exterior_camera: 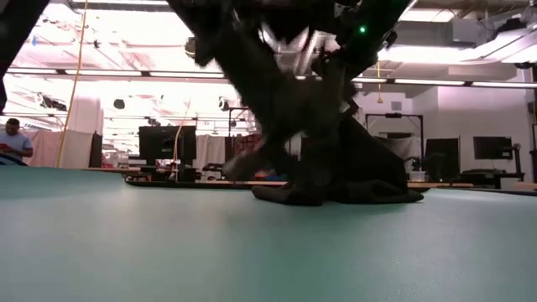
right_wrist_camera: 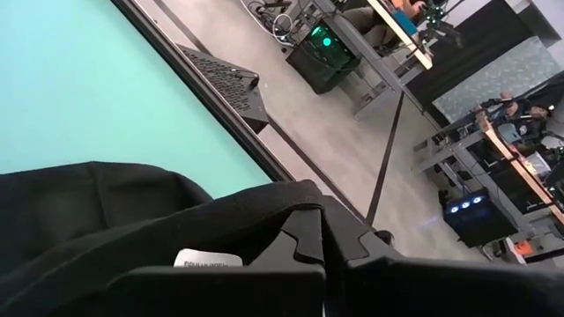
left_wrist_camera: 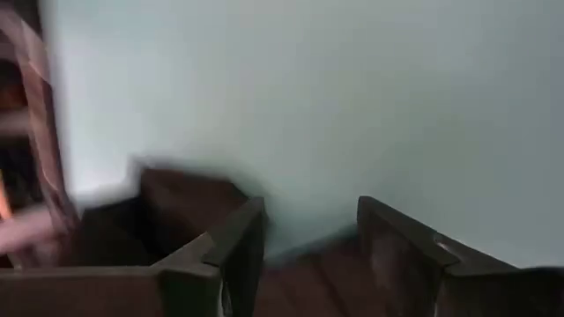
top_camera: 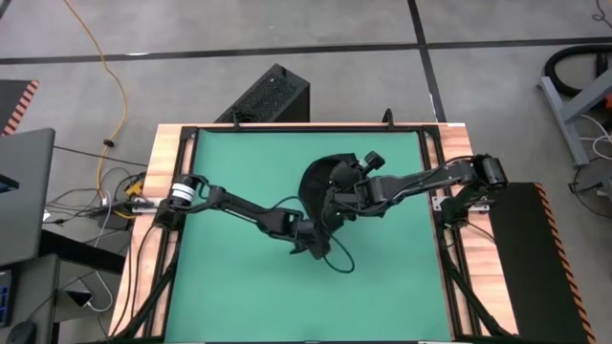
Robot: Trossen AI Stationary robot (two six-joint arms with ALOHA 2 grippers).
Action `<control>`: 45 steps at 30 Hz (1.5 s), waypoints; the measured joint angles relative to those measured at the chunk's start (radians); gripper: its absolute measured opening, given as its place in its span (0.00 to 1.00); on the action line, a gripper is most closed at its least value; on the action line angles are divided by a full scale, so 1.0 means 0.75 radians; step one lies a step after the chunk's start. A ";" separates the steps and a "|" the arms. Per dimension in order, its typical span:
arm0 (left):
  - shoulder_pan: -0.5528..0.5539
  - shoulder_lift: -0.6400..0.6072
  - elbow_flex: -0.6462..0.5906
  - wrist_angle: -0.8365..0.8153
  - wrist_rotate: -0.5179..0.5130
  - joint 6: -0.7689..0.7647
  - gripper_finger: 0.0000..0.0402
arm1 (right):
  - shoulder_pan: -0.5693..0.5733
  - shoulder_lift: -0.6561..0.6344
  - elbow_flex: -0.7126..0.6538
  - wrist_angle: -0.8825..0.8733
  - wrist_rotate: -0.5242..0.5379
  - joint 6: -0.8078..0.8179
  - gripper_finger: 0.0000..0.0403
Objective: Roll towel
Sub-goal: Fold the black towel
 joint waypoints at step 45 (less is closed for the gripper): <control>0.236 -0.758 -1.100 1.025 -0.071 -1.626 0.36 | 0.000 0.000 0.000 0.030 -0.017 0.001 0.00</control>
